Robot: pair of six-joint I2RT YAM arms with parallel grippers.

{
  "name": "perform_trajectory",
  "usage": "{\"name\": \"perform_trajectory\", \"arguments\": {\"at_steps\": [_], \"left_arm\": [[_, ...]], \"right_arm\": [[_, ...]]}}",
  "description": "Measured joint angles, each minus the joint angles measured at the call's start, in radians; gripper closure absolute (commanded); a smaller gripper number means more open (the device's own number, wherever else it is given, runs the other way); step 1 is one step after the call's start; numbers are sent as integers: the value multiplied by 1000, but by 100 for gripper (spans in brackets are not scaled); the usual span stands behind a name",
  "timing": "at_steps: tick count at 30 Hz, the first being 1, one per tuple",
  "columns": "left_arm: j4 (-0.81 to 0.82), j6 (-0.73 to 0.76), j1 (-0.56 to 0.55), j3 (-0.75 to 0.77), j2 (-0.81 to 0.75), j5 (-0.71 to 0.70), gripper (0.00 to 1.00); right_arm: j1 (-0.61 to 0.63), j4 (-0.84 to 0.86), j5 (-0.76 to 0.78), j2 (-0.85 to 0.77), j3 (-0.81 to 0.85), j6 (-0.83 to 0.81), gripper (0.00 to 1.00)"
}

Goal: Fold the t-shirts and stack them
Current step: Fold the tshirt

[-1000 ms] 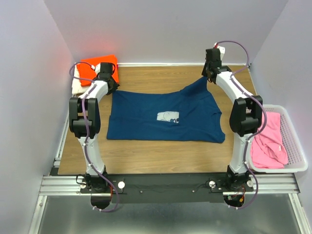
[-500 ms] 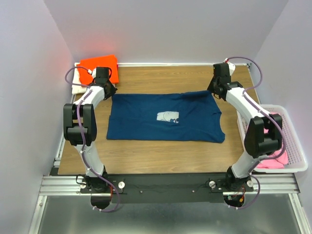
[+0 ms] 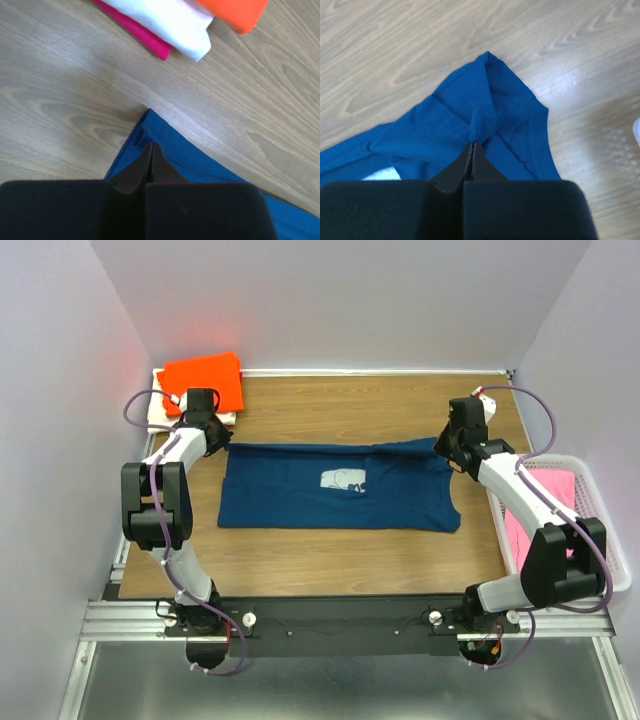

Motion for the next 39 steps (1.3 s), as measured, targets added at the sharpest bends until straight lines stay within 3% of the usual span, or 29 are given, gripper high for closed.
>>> {"name": "perform_trajectory", "arguments": {"at_steps": [39], "left_arm": [[70,-5,36,-303,-176,62,100]], "right_arm": [[0,-48,-55,-239,-330,107,100]]}}
